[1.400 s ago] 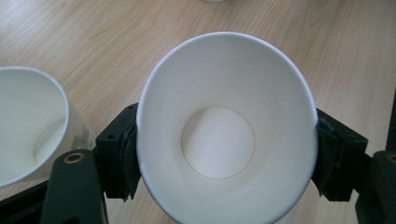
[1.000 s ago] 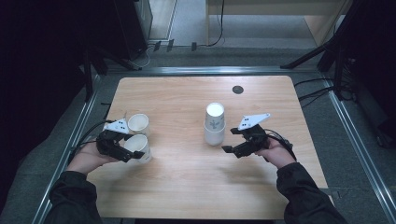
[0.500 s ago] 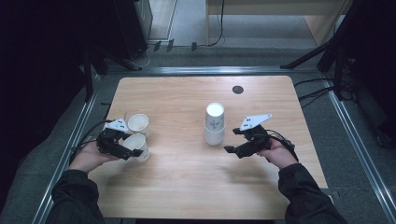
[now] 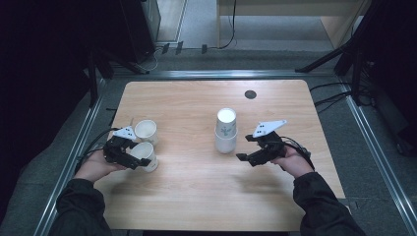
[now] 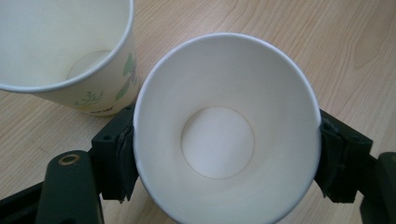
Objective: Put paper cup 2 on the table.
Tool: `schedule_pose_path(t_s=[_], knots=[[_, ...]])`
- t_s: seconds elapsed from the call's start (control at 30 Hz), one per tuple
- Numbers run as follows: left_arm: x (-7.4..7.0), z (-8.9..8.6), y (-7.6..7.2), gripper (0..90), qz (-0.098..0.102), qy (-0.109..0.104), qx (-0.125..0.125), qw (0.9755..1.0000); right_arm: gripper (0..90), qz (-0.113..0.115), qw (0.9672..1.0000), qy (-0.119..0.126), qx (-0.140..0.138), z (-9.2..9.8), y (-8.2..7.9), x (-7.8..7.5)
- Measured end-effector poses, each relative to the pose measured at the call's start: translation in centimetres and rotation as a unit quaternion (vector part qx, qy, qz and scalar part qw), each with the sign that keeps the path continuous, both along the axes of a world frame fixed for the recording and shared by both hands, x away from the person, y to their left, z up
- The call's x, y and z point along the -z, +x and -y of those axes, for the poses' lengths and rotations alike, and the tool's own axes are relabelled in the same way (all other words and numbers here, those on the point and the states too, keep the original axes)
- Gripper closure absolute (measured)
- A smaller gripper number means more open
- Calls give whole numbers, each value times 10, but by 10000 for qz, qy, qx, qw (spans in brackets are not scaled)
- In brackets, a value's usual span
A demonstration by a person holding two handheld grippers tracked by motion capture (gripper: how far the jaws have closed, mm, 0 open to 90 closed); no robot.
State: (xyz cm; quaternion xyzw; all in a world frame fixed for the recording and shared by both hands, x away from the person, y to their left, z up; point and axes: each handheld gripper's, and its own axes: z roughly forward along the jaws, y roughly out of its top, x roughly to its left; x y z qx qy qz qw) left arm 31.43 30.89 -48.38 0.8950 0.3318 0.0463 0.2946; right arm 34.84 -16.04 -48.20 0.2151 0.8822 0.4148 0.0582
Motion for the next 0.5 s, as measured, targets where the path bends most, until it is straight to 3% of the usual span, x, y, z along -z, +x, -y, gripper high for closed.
schedule_pose_path(t_s=[0.1,0.2,0.5], knots=[[0,0,0,217,-5,5,21,10000,209,-7,10000,-3,8,0,0,0],[1,1,0,200,-141,-130,70,9998,208,7,10000,-12,-1,0,0,0],[3,2,2,129,-298,-160,-36,9994,209,-20,10000,-14,-10,1,0,0]])
